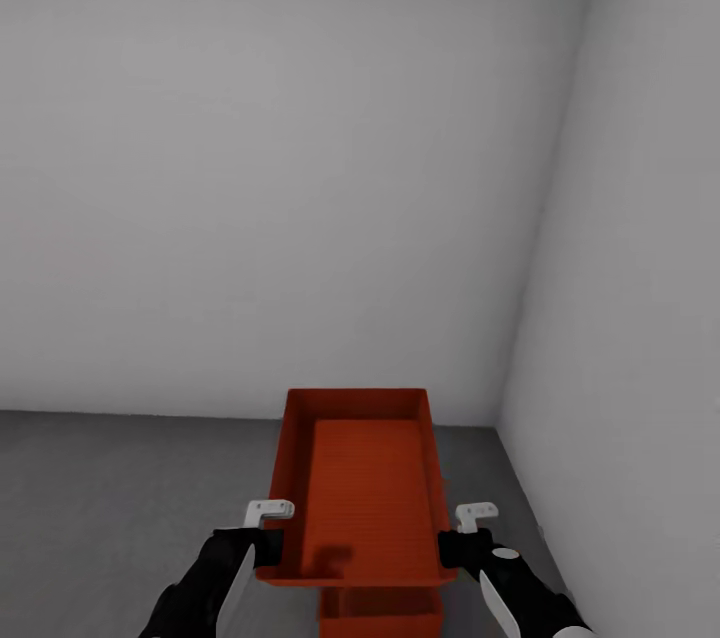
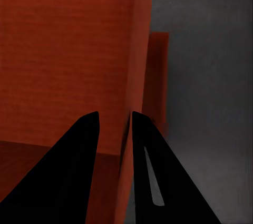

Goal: Move the two storage containers from the living room to the garage. In the garage, place one container on the floor and stack the other container on top of it (either order is fine).

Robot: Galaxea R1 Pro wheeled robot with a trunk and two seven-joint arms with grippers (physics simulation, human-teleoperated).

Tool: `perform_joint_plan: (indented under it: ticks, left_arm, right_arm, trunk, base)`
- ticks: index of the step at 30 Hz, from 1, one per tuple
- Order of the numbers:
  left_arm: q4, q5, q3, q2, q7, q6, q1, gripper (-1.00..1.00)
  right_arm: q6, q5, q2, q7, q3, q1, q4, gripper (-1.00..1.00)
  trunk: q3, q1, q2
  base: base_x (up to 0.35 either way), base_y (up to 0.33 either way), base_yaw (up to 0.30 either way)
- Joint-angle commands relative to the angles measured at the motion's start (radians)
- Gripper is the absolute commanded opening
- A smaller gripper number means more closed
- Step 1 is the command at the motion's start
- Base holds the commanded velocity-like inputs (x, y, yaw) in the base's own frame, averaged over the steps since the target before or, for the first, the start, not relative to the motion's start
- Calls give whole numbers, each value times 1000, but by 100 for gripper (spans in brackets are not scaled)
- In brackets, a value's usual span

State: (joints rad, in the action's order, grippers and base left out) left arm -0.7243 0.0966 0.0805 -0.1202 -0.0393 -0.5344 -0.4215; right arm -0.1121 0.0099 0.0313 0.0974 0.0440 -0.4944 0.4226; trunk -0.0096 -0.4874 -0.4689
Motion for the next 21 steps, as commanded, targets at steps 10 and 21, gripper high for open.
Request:
perform_joint_plan:
  ticks: [10,21]
  left_arm:
    - [-2,-18,-5,-11,-2,76,0,-100]
    - [-2,-18,-5,-12,-3,76,0,-100]
  right_arm:
    - [-6,-8,30,5,27,1,-2,-100]
    - [-6,-8,30,5,27,1,-2,-100]
  trunk:
    - [0,-1,-1]
    - [0,-1,-1]
  base:
    - [321,-88,-91]
    - [321,-91,0]
